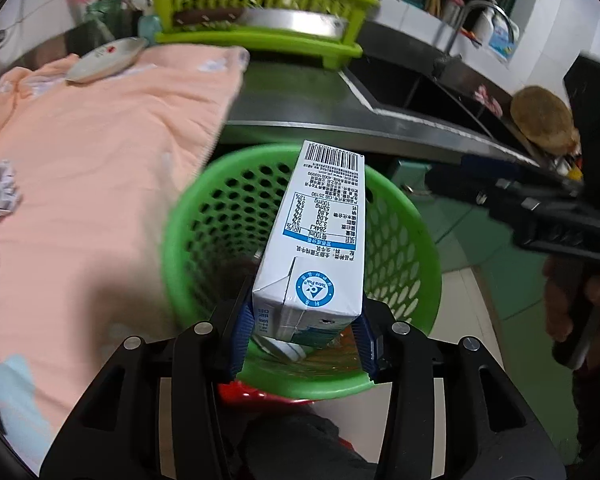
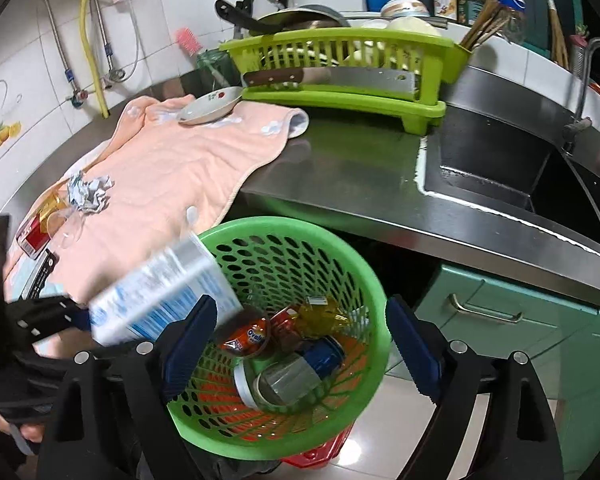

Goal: Collect trash
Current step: 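Drop the snack bag into the green basket while the left tool drops the milk carton in, then move the left tool back to the black box and grasp it, then grasp the clear plastic cup with the right tool while the left tool holds the black box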

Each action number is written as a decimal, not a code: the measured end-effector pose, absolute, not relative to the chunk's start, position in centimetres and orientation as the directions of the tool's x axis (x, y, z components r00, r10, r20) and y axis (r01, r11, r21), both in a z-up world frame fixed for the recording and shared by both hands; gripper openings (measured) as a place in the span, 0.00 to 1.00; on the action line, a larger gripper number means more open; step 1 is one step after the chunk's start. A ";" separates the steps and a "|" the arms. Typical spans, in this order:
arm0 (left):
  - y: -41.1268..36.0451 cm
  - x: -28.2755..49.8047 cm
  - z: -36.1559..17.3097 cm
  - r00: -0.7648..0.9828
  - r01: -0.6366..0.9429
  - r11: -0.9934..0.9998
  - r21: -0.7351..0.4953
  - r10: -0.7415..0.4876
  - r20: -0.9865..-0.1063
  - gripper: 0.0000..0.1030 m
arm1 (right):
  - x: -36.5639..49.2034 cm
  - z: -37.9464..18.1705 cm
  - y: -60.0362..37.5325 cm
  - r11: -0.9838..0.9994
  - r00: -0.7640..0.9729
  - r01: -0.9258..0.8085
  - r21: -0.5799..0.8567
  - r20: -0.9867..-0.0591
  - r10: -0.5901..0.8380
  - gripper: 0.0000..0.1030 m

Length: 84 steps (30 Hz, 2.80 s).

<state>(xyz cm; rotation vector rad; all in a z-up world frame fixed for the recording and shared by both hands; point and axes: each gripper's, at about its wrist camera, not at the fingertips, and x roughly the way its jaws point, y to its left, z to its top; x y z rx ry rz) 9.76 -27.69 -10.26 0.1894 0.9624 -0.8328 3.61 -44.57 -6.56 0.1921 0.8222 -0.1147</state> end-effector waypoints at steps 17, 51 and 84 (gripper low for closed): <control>-25.9 9.0 -10.5 0.321 0.690 0.703 -0.170 -0.508 -0.800 0.60 | 3.3 -5.7 -43.6 0.977 0.700 0.141 0.159 -0.714 0.015 0.83; 0.0 15.3 -7.7 0.615 0.214 0.977 -0.014 -0.146 -0.775 0.67 | 12.2 -4.0 -26.6 0.966 0.663 -0.196 0.170 -0.702 0.258 0.86; 6.2 15.3 -9.3 0.628 0.135 0.983 -0.122 -0.181 -0.757 0.43 | 22.6 -7.0 -9.6 0.934 0.590 -0.317 0.164 -0.737 0.329 0.85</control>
